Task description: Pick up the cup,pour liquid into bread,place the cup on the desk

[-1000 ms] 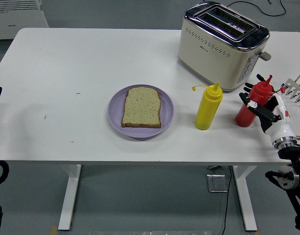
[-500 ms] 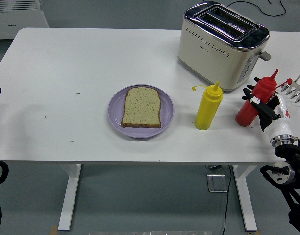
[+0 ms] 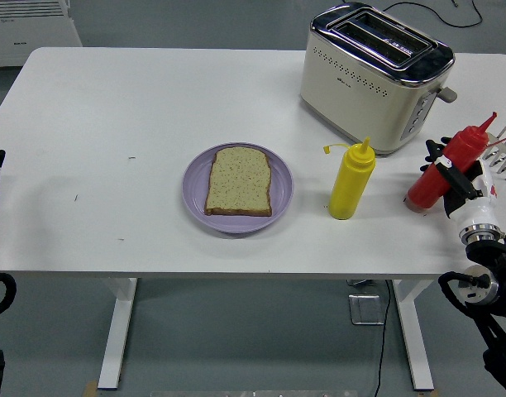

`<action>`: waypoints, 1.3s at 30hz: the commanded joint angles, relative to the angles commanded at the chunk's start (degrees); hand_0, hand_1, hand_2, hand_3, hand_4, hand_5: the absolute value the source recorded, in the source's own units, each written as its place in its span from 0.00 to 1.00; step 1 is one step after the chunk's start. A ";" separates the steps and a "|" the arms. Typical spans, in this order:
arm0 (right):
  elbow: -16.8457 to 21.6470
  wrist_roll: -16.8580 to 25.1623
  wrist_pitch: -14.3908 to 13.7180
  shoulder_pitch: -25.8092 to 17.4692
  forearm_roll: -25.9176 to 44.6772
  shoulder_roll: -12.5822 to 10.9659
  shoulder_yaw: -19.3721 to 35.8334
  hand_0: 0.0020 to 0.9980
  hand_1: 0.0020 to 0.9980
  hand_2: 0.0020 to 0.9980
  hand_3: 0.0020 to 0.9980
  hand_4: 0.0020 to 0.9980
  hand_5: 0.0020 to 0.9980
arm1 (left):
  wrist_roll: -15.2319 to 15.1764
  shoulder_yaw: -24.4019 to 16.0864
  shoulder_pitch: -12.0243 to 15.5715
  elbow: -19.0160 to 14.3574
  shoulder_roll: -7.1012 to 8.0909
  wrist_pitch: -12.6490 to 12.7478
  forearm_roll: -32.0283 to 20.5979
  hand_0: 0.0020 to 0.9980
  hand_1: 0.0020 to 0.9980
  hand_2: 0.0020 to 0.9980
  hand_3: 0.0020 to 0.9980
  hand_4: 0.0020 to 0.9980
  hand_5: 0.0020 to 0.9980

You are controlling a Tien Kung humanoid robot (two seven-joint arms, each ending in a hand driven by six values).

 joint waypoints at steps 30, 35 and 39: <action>7.37 -2.35 -4.76 1.82 -11.65 -3.78 8.63 0.02 0.08 0.25 0.39 0.76 0.21 | 0.02 -0.35 -0.22 -0.05 0.00 0.01 0.06 0.78 0.73 0.72 0.66 0.52 0.94; 9.77 -4.23 -7.04 4.18 -19.31 -6.05 8.90 0.02 0.08 0.25 0.40 0.74 0.21 | 0.03 -0.75 -0.28 -0.13 0.00 0.04 0.07 0.78 0.73 0.72 0.66 0.52 0.94; 12.56 -6.00 -8.74 6.57 -28.16 -8.28 7.53 0.02 0.08 0.25 0.40 0.74 0.21 | 0.04 -0.95 -0.30 -0.14 0.00 0.04 0.04 0.78 0.73 0.72 0.66 0.52 0.94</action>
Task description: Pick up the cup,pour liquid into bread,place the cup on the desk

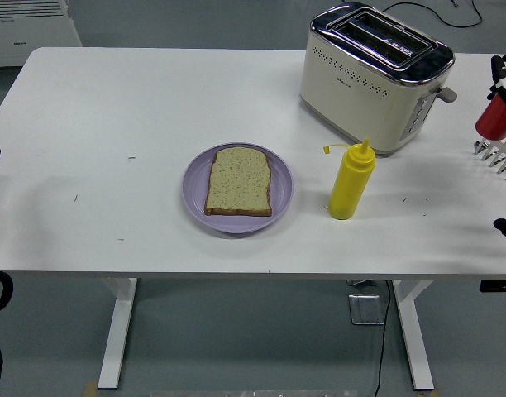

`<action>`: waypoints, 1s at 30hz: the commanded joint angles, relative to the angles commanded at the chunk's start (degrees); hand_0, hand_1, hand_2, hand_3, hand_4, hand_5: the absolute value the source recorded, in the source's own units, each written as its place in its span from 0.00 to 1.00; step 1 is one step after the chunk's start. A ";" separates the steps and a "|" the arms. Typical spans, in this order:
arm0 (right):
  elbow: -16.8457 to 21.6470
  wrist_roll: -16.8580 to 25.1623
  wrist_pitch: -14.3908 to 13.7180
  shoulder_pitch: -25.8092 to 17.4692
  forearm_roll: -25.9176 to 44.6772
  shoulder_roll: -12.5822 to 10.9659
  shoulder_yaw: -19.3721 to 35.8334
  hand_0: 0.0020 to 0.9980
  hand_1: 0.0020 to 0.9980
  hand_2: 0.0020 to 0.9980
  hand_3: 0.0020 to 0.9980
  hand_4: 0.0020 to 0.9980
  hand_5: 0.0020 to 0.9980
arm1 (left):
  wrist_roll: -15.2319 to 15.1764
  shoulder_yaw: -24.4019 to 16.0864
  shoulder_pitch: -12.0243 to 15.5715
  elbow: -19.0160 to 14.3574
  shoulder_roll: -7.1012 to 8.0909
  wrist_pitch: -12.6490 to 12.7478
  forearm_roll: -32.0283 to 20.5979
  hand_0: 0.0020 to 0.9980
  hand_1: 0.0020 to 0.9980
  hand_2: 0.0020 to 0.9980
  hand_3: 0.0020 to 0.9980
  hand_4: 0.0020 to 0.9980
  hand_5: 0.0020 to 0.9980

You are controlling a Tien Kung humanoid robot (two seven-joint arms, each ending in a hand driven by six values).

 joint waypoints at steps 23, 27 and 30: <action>0.58 -20.96 -1.33 21.85 -55.44 2.04 -23.48 0.04 0.09 0.24 0.38 0.71 0.23 | -0.02 -0.70 -0.26 0.04 0.00 -0.10 0.02 0.78 0.73 0.72 0.66 0.53 0.95; -0.96 -21.77 1.51 24.04 -64.51 3.06 -27.10 0.04 0.08 0.24 0.38 0.70 0.23 | -0.05 -0.74 -0.10 0.05 0.00 -0.09 0.02 0.78 0.73 0.72 0.66 0.53 0.95; -1.78 -21.98 2.71 24.86 -69.85 3.58 -28.68 0.04 0.08 0.24 0.38 0.70 0.23 | -0.06 -0.70 -0.04 0.06 0.00 -0.09 0.02 0.78 0.73 0.72 0.66 0.53 0.95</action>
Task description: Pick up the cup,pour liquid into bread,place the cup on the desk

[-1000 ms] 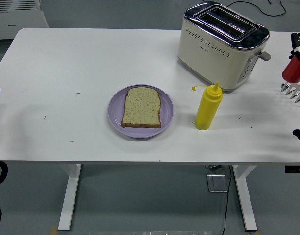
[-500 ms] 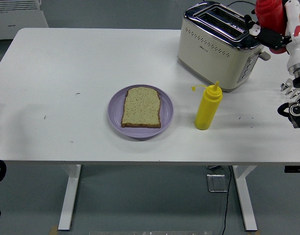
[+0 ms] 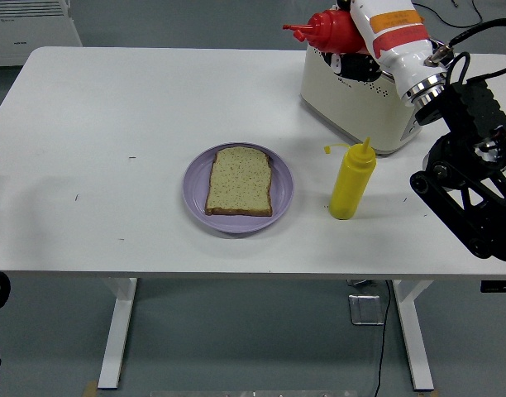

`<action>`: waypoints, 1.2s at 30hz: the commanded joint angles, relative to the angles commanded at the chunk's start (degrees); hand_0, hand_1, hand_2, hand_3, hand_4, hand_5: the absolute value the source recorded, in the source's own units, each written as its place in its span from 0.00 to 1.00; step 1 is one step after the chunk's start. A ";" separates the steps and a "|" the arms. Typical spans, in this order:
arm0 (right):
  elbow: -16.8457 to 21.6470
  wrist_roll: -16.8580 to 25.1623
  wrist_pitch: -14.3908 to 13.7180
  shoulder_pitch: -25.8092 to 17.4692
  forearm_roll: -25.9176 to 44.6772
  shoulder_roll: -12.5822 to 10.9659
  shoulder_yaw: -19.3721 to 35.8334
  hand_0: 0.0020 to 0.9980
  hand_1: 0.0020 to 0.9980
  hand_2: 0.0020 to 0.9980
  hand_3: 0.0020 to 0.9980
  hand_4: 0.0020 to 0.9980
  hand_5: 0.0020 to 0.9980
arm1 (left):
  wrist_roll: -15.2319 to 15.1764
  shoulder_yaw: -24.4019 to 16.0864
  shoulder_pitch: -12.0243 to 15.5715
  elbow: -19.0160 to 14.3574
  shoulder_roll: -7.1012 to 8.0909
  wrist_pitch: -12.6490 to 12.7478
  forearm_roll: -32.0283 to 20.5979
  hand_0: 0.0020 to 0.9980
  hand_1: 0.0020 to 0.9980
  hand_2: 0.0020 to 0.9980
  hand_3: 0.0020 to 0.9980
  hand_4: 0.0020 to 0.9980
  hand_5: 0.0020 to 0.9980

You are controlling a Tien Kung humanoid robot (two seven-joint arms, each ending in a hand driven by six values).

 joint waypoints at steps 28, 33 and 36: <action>-4.93 -4.48 8.38 13.81 0.00 -3.02 -22.47 0.05 0.09 0.24 0.38 0.69 0.24 | -0.01 0.31 0.69 0.09 0.00 0.00 0.12 0.78 0.73 0.73 0.66 0.53 0.95; -4.53 -4.57 8.58 13.98 0.00 -3.29 -19.84 0.05 0.09 0.24 0.38 0.69 0.24 | -0.01 0.17 0.63 0.08 0.00 0.03 0.09 0.79 0.74 0.73 0.66 0.53 0.95; -4.45 -4.66 8.74 14.12 0.00 -3.19 -20.28 0.05 0.09 0.24 0.38 0.69 0.24 | 0.01 0.09 0.70 0.08 0.00 0.05 0.07 0.79 0.74 0.73 0.66 0.53 0.95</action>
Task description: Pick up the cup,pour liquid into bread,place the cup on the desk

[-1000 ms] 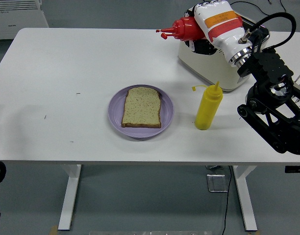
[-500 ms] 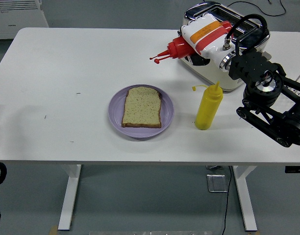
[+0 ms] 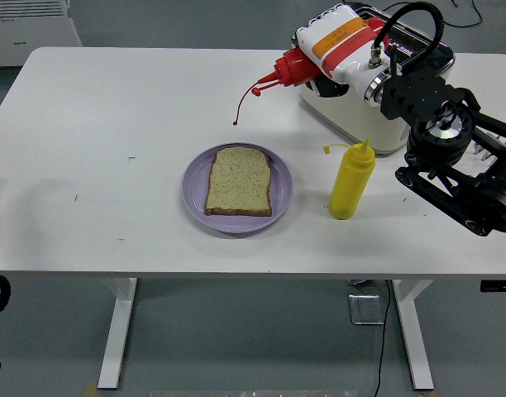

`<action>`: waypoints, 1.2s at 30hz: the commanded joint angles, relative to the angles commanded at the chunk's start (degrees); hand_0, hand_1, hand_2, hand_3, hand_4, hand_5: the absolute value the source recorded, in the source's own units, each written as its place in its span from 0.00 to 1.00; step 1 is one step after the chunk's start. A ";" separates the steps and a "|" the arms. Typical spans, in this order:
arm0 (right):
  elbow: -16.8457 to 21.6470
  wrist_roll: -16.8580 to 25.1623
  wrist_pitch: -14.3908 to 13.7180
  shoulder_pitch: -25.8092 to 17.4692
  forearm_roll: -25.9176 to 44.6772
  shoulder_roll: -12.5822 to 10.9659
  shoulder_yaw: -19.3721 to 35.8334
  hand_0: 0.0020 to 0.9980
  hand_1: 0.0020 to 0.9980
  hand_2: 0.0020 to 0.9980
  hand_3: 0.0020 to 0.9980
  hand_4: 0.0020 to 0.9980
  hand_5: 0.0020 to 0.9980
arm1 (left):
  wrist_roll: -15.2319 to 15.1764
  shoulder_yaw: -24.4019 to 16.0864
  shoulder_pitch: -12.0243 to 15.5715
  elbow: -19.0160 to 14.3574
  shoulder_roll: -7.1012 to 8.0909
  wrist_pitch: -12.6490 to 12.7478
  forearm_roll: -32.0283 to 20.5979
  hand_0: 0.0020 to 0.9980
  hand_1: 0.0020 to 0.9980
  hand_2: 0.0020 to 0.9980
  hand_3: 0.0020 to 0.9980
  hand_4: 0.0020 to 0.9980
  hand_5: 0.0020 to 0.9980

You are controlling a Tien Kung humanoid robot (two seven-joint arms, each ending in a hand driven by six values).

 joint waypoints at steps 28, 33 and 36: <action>1.32 -0.78 2.14 -0.87 0.00 0.63 -0.35 0.06 0.10 0.24 0.38 0.70 0.28 | -0.08 -0.16 -0.22 0.03 0.00 -0.08 0.01 0.79 0.74 0.74 0.68 0.53 0.95; 2.26 -2.33 -2.79 -4.18 0.00 1.07 6.62 0.06 0.10 0.24 0.38 0.70 0.28 | -0.08 -0.02 -0.23 0.04 0.00 -0.09 0.01 0.79 0.74 0.74 0.68 0.52 0.94; 2.94 -2.88 -6.92 -5.87 0.00 1.13 9.65 0.06 0.10 0.24 0.38 0.70 0.28 | -0.09 -0.05 -0.16 0.02 0.00 -0.07 0.00 0.79 0.74 0.74 0.68 0.52 0.94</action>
